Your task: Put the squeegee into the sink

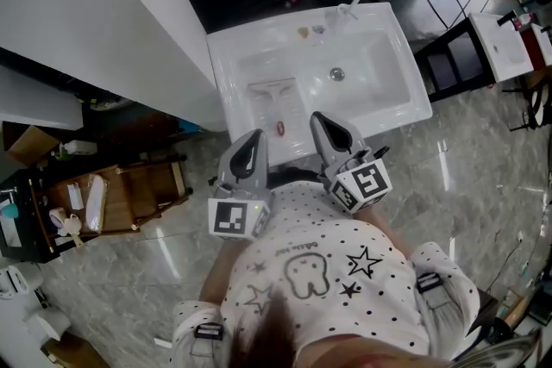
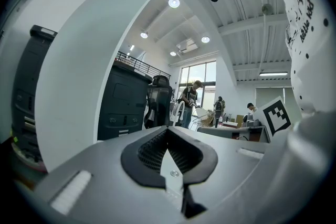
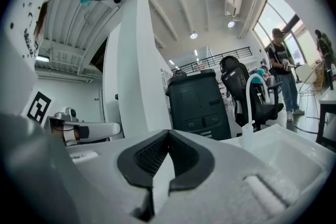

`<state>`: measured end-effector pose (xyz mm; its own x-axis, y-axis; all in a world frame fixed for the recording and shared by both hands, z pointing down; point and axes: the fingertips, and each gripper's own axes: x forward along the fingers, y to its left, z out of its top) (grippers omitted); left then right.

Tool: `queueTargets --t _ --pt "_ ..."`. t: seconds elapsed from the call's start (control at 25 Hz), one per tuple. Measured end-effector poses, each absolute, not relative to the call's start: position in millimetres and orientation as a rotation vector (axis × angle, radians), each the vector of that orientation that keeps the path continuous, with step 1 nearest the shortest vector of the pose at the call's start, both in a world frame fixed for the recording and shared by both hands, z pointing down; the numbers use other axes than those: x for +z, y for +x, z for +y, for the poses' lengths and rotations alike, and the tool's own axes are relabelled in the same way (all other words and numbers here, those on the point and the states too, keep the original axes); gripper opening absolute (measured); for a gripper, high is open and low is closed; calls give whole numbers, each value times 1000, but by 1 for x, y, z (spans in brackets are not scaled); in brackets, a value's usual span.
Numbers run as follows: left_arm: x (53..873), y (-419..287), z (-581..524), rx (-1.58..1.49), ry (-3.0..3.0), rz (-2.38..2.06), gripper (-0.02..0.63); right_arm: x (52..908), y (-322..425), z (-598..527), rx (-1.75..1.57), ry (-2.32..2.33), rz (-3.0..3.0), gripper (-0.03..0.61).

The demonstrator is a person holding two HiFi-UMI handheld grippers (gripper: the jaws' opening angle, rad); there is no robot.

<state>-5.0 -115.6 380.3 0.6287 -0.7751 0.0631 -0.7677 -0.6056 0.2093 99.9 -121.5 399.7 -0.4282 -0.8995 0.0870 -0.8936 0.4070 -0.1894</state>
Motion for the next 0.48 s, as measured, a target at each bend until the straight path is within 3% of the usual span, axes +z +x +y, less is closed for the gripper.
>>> queueTargets --t 0.48 --pt "387 0 -109 -17 2648 -1274 -6 403 104 -115 -328 -1663 2598 -6"
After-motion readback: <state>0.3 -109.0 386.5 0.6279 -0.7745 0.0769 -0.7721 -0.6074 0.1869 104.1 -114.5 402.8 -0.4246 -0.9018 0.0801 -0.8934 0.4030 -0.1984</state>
